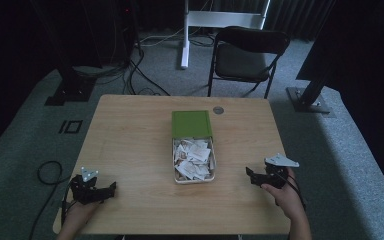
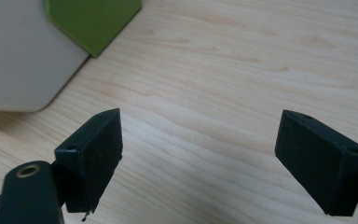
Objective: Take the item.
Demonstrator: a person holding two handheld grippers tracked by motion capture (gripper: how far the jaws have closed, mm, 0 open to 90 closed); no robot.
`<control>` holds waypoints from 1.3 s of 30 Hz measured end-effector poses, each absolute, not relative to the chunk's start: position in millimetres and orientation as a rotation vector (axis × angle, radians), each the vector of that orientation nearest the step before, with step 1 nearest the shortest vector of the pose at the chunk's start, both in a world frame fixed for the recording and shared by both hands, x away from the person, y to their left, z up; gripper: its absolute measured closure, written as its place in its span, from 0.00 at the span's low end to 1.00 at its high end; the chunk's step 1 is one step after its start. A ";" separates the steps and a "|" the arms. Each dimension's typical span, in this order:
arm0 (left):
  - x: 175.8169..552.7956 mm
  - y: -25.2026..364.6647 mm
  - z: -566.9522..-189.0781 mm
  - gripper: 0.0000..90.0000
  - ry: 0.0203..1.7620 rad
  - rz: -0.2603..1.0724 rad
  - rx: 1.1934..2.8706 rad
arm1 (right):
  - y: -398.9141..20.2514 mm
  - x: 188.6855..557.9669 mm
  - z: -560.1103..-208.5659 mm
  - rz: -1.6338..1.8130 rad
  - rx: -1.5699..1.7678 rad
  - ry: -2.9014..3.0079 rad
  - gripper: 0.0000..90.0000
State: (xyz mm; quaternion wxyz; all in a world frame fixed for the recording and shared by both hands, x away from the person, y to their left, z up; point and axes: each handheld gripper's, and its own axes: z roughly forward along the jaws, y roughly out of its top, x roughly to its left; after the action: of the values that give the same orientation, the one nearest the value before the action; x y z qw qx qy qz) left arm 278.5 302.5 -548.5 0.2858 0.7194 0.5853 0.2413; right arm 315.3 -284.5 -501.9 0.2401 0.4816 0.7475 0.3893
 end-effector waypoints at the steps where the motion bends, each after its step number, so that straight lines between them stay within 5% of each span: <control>1: 278.5 302.5 -548.5 0.03 1.565 0.645 1.923 | -283.5 315.7 -500.0 1.069 1.315 2.045 0.17; 39: 278.5 302.6 -548.4 0.03 1.565 0.644 1.924 | -207.9 324.6 -429.0 1.295 1.003 2.069 0.17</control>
State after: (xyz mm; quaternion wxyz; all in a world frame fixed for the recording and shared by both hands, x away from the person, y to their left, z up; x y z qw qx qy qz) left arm 278.5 302.6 -548.4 0.2855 0.7197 0.5853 0.2408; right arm 324.6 -207.9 -429.0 0.2488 0.3681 0.7593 0.4754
